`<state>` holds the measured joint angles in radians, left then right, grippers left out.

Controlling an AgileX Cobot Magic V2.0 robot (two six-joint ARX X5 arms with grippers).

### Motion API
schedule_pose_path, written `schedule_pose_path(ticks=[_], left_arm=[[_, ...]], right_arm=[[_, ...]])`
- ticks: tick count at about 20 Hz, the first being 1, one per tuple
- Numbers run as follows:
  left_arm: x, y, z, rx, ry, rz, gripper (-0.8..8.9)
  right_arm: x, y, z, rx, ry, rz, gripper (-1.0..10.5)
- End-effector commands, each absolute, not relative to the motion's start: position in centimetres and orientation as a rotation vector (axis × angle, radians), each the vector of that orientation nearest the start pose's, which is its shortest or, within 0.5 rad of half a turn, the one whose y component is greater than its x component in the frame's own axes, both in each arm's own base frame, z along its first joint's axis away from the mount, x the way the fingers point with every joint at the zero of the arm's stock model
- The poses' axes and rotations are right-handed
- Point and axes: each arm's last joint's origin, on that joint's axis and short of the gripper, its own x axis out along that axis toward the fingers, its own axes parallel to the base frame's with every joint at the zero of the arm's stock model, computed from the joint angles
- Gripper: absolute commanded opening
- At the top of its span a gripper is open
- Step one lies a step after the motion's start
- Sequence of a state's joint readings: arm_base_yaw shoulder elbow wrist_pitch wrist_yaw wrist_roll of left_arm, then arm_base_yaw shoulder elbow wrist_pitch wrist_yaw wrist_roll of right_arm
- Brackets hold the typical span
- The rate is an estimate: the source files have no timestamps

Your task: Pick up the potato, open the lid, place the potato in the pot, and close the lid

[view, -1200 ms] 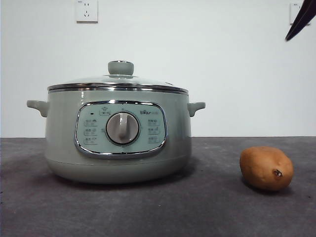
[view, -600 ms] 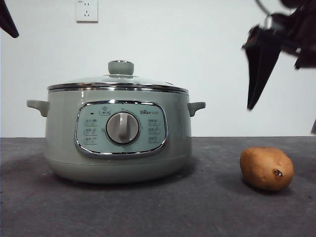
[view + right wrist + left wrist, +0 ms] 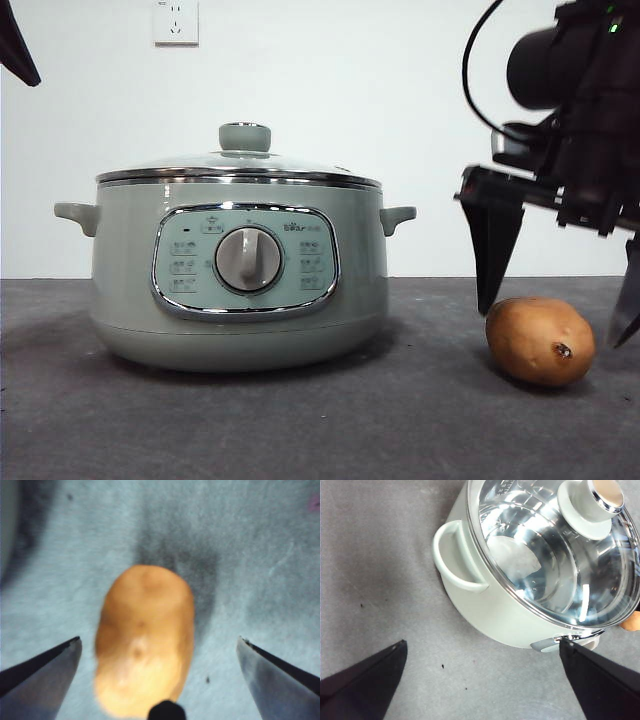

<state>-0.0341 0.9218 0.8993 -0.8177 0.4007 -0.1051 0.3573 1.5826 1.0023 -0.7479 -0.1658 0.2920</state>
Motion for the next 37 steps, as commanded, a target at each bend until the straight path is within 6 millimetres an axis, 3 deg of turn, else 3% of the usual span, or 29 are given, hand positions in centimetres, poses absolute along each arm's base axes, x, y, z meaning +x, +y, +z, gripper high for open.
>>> schedule_pose_path(ticks=[1, 4, 8, 12, 17, 21, 28, 37], left_arm=[[17.0, -1.8, 29.7, -0.24, 0.858, -0.375, 5.97], [17.1, -2.0, 29.7, -0.233, 0.852, -0.383, 5.96], [18.0, -2.5, 29.6, -0.222, 0.851, -0.408, 5.96], [20.1, -3.9, 29.9, -0.2, 0.897, -0.462, 5.96], [23.7, -7.3, 32.1, -0.141, 0.844, -0.574, 5.96], [26.1, -10.7, 33.7, -0.03, 0.811, -0.624, 5.96], [28.8, -15.3, 32.0, 0.106, 0.777, -0.656, 5.96], [29.6, -16.9, 30.6, 0.157, 0.779, -0.608, 5.84]], right_arm=[[26.6, 10.8, 18.2, 0.062, 1.4, 0.21, 5.1], [26.4, 11.5, 18.0, 0.016, 1.4, 0.236, -0.3], [26.1, 11.6, 18.2, 0.0, 1.413, 0.244, -0.1], [25.8, 11.4, 20.3, -0.023, 1.418, 0.259, -0.1], [25.1, 11.1, 23.3, -0.03, 1.383, 0.279, 0.0], [24.2, 10.7, 24.1, -0.042, 1.398, 0.283, 0.0], [22.8, 10.1, 25.3, -0.086, 1.406, 0.314, 0.0], [22.7, 10.1, 25.6, -0.083, 1.39, 0.318, 0.0]])
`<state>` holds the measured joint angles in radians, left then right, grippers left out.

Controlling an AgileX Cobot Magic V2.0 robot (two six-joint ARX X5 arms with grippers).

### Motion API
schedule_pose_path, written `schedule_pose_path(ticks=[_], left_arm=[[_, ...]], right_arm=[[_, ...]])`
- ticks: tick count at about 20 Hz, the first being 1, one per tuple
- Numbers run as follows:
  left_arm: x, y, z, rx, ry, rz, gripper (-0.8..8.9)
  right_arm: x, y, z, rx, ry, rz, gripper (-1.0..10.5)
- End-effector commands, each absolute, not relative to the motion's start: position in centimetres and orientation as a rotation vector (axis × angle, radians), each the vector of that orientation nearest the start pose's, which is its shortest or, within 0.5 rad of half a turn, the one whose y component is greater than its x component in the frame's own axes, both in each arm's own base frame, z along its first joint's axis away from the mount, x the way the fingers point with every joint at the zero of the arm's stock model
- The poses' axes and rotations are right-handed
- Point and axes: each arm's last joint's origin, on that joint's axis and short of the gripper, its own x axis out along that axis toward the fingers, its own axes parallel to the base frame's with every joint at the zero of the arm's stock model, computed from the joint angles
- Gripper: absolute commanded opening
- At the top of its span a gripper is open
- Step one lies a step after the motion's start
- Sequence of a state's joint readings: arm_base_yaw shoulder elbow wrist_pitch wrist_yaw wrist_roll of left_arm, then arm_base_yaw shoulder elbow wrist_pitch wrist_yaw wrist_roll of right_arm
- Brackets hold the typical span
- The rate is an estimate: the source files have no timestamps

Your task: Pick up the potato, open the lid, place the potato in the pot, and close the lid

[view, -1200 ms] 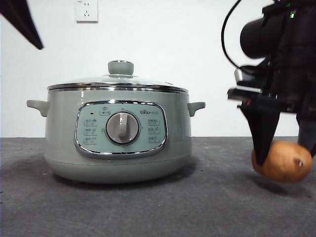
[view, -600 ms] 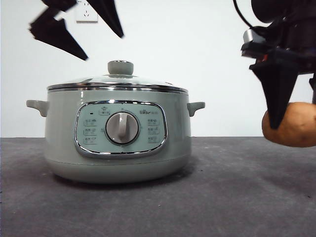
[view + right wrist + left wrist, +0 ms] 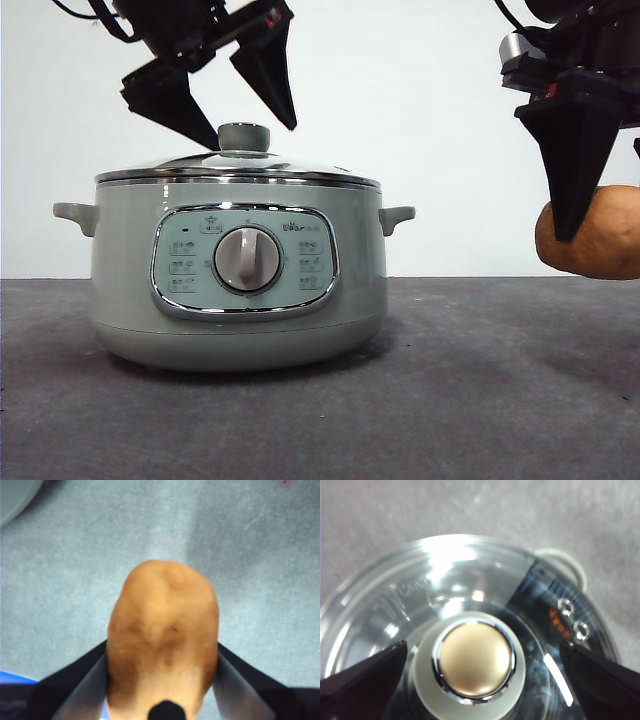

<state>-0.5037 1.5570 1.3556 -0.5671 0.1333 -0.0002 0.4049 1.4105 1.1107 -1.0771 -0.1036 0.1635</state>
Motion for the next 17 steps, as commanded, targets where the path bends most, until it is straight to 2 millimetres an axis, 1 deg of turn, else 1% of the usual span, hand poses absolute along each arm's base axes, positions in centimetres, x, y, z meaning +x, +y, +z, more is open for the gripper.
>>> schedule_pose_path(ticks=[1, 3, 4, 5, 6, 7, 11, 13, 15, 17], left_arm=[[29.6, -16.9, 30.5, 0.158, 0.78, -0.608, 5.29], [29.7, -17.0, 30.6, 0.156, 0.767, -0.61, 3.45], [29.7, -17.0, 30.6, 0.156, 0.766, -0.61, 2.36], [29.7, -17.0, 30.6, 0.16, 0.766, -0.612, 0.74], [29.7, -17.0, 30.6, 0.165, 0.764, -0.614, -0.22], [29.7, -17.0, 30.6, 0.168, 0.759, -0.616, -0.09], [29.7, -17.0, 30.7, 0.183, 0.748, -0.622, -0.09], [29.6, -16.9, 31.1, 0.188, 0.733, -0.627, -0.09], [29.2, -16.7, 32.0, 0.183, 0.708, -0.627, -0.09], [28.5, -16.2, 33.2, 0.18, 0.667, -0.621, -0.09]], right_arm=[[22.8, 10.1, 25.6, -0.083, 1.388, 0.319, 0.0], [22.8, 10.1, 25.6, -0.083, 1.386, 0.319, 0.0], [22.8, 10.1, 25.6, -0.083, 1.383, 0.319, 0.0], [22.8, 10.1, 25.6, -0.082, 1.382, 0.32, 0.0], [22.8, 10.1, 25.6, -0.082, 1.383, 0.32, 0.0], [22.8, 10.1, 25.6, -0.082, 1.382, 0.32, 0.0], [22.8, 10.1, 25.6, -0.082, 1.385, 0.319, 0.0], [22.7, 10.0, 25.6, -0.085, 1.393, 0.299, 0.0], [22.6, 10.0, 26.1, -0.082, 1.412, 0.271, 0.0], [22.6, 10.3, 27.2, -0.085, 1.397, 0.286, 0.0]])
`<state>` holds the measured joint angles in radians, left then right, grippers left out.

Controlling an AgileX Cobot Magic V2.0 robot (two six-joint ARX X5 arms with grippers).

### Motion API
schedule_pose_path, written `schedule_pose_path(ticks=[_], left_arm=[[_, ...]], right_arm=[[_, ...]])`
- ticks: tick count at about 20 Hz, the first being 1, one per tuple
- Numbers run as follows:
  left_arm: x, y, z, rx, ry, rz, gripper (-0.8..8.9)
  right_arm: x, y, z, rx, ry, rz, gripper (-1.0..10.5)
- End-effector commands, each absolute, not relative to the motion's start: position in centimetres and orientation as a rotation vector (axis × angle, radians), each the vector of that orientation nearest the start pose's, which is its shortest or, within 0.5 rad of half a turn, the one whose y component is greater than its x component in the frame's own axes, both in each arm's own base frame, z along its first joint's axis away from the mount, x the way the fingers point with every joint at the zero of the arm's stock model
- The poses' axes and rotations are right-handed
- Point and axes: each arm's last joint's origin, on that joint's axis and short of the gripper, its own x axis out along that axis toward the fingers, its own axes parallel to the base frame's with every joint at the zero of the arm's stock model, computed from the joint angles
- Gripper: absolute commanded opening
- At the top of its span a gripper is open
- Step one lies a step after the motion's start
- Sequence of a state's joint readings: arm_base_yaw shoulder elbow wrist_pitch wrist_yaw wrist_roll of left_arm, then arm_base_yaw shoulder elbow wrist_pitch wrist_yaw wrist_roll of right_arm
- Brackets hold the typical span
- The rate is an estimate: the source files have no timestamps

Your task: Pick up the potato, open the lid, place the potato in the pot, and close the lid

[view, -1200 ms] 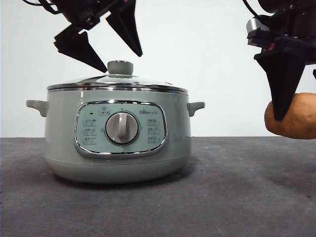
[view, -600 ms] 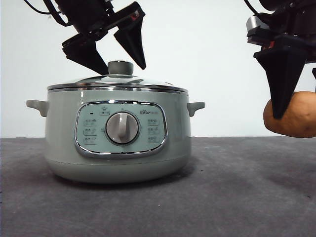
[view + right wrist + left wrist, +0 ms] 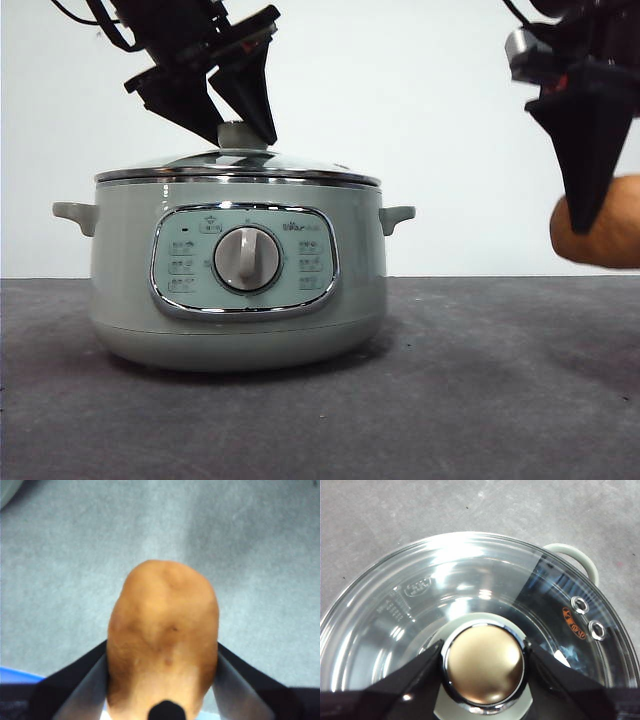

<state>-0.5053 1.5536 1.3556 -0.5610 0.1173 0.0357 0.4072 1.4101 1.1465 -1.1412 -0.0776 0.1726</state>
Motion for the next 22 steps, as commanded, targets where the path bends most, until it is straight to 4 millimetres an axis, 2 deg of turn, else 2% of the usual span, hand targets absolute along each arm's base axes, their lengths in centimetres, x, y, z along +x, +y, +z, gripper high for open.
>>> schedule_pose_path(ticks=[1, 6, 10, 22], left_arm=[[28.1, -16.0, 33.8, 0.178, 0.646, -0.615, -0.09], [26.4, -13.9, 36.0, 0.226, 0.591, -0.526, -0.09], [25.9, -11.2, 36.9, 0.266, 0.589, -0.44, -0.09], [27.0, -3.5, 37.4, 0.169, 0.624, -0.169, -0.09]], right_arm=[[22.7, 10.5, 27.9, -0.085, 1.379, 0.298, 0.0], [22.9, 12.6, 32.0, -0.068, 1.264, 0.378, 0.0], [23.6, 15.4, 33.6, -0.076, 1.221, 0.443, 0.0], [30.8, 27.3, 31.6, -0.134, 1.256, 0.588, -0.1]])
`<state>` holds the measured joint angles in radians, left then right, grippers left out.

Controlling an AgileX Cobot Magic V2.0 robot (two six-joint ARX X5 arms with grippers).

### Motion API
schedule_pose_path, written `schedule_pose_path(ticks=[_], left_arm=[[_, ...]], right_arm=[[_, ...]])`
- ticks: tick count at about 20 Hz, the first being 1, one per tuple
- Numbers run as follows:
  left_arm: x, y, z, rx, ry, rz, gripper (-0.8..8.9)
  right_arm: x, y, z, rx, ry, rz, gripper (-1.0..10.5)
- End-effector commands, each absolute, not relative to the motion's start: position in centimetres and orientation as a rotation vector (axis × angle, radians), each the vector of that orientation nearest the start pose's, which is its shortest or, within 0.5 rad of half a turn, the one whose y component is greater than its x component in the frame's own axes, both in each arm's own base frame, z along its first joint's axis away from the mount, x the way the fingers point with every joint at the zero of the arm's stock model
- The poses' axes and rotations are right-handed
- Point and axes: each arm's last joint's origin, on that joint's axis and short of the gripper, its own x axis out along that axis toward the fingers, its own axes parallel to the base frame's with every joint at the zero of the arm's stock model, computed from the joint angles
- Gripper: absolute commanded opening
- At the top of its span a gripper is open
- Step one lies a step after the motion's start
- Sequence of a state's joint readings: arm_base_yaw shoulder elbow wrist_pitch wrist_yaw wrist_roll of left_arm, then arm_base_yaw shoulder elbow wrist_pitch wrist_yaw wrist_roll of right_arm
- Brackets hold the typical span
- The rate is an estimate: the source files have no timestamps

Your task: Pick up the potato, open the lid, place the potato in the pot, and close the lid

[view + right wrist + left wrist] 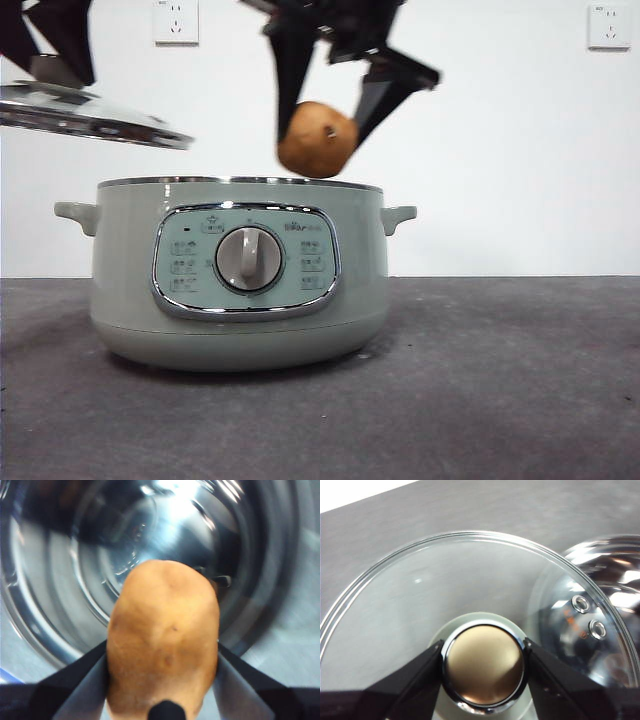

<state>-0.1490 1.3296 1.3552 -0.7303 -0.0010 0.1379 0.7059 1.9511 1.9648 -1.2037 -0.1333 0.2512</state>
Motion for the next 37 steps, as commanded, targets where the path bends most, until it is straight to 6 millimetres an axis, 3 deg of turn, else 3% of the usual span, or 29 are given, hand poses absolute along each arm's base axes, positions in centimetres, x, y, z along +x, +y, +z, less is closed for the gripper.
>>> schedule_pose_path(ticks=[1, 4, 9, 15, 18, 19, 20, 21, 23, 26, 30, 37], left_arm=[[27.1, -3.0, 37.4, 0.161, 0.623, -0.153, -0.09], [27.2, -1.7, 37.4, 0.143, 0.625, -0.104, -0.09], [27.3, -0.6, 37.4, 0.116, 0.627, -0.064, -0.09], [27.3, -0.6, 37.4, 0.116, 0.627, -0.064, -0.08], [27.3, -0.6, 37.4, 0.116, 0.629, -0.065, -0.09], [27.3, -0.6, 37.4, 0.116, 0.629, -0.064, -0.09], [27.3, -0.6, 37.4, 0.116, 0.628, -0.064, -0.09], [27.3, -0.6, 37.4, 0.116, 0.628, -0.065, -0.09], [27.4, -0.6, 37.4, 0.112, 0.624, -0.064, -0.09], [27.4, -0.8, 37.4, 0.086, 0.622, -0.101, -0.09], [27.4, -0.9, 37.3, 0.064, 0.633, -0.107, -0.08], [27.2, -4.8, 36.9, 0.072, 0.654, -0.232, -0.09]], right_arm=[[31.3, 28.1, 31.2, -0.14, 1.254, 0.595, -0.1], [32.4, 30.1, 29.5, -0.166, 1.253, 0.618, -0.1], [33.9, 32.3, 24.8, -0.203, 1.293, 0.614, -0.1], [34.2, 32.8, 23.7, -0.243, 1.271, 0.595, 0.1], [34.0, 32.8, 23.5, -0.27, 1.285, 0.57, 2.5], [33.9, 33.0, 23.5, -0.271, 1.28, 0.576, 3.9], [33.7, 33.1, 23.5, -0.277, 1.281, 0.581, 6.4], [33.7, 33.1, 23.5, -0.278, 1.285, 0.58, 7.4], [33.5, 33.3, 23.5, -0.269, 1.287, 0.575, 7.6], [33.3, 33.2, 24.6, -0.265, 1.285, 0.574, 7.6], [31.5, 32.9, 28.5, -0.342, 1.266, 0.617, 7.6], [27.5, 28.3, 36.5, -0.407, 1.112, 0.606, 7.6]])
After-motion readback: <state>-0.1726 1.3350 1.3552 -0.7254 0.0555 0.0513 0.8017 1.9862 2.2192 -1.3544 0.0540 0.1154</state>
